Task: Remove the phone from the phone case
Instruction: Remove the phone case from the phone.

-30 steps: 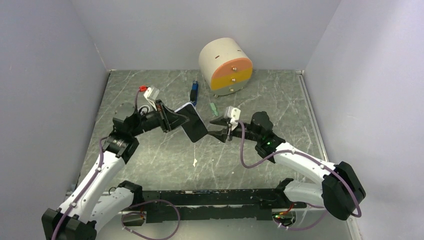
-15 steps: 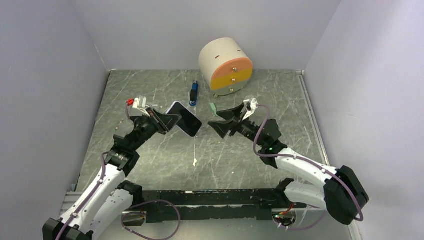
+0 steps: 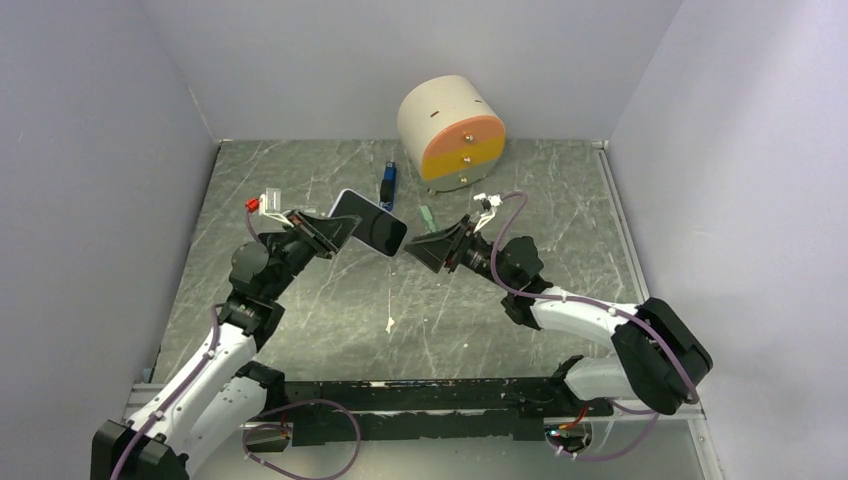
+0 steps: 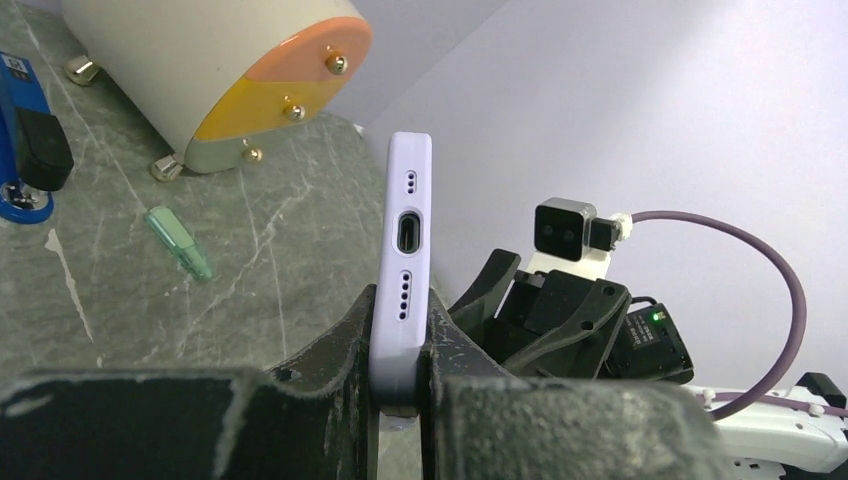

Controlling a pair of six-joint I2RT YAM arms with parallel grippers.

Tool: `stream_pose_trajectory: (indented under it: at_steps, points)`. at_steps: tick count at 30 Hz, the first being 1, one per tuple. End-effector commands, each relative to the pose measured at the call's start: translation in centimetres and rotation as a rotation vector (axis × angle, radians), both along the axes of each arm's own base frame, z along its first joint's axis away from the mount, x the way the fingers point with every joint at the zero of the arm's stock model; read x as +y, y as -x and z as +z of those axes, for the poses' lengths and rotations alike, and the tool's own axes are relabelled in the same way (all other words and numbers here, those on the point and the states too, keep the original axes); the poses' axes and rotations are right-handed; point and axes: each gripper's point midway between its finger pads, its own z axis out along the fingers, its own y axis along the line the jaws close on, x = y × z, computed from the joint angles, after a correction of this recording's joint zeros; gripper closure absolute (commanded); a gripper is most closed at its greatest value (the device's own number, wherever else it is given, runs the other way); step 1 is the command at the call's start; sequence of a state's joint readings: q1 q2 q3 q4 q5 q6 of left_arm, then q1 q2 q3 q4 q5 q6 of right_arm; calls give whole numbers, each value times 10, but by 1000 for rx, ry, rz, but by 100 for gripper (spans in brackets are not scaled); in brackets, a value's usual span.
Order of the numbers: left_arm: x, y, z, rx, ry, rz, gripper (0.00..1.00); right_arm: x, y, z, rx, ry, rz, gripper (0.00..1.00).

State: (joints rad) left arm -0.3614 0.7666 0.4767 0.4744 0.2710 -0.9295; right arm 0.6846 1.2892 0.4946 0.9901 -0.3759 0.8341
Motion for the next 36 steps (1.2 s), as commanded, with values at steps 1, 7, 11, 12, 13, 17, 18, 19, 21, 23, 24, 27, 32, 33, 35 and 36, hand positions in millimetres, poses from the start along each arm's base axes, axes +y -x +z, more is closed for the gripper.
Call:
stream_pose_trajectory:
  at_steps: [1,7,11,12,13,17,18,19,21,23,24,27,32,33,35,36]
  points:
    - [1,8,50,-142,114,-20,98,6,11,47,-65,-139,67,42]
    - [-3,8,51,-140,146,-46,97,9,11,49,-54,-163,87,47]
    - [-7,9,53,-141,155,-75,98,9,12,52,-64,-182,94,50]
    - [-8,9,53,-140,157,-78,98,10,13,52,-66,-183,99,51]
    - [-8,9,52,-138,158,-81,97,10,13,53,-68,-183,102,52]
    - [-10,10,52,-137,163,-94,97,10,13,56,-75,-190,104,53]
    - [-10,10,52,-137,166,-99,98,11,13,57,-78,-193,106,53]
    - [-11,11,52,-136,172,-103,97,11,12,56,-78,-191,106,54]
    - [-12,12,53,-139,184,-114,97,11,11,55,-72,-192,102,54]
    - [-12,13,55,-138,193,-124,97,11,11,55,-73,-200,102,54]
    - [-13,14,55,-136,198,-129,97,11,11,55,-73,-202,101,54]
    - [-14,18,58,-139,217,-151,97,10,12,56,-82,-205,101,54]
    - [-18,23,60,-135,264,-200,97,11,12,59,-83,-208,105,54]
    - [-18,25,62,-143,274,-209,97,11,11,59,-81,-211,104,54]
    - [-19,28,65,-153,290,-228,97,11,11,59,-79,-215,108,54]
    - [-19,29,66,-156,294,-235,97,12,12,60,-78,-216,112,54]
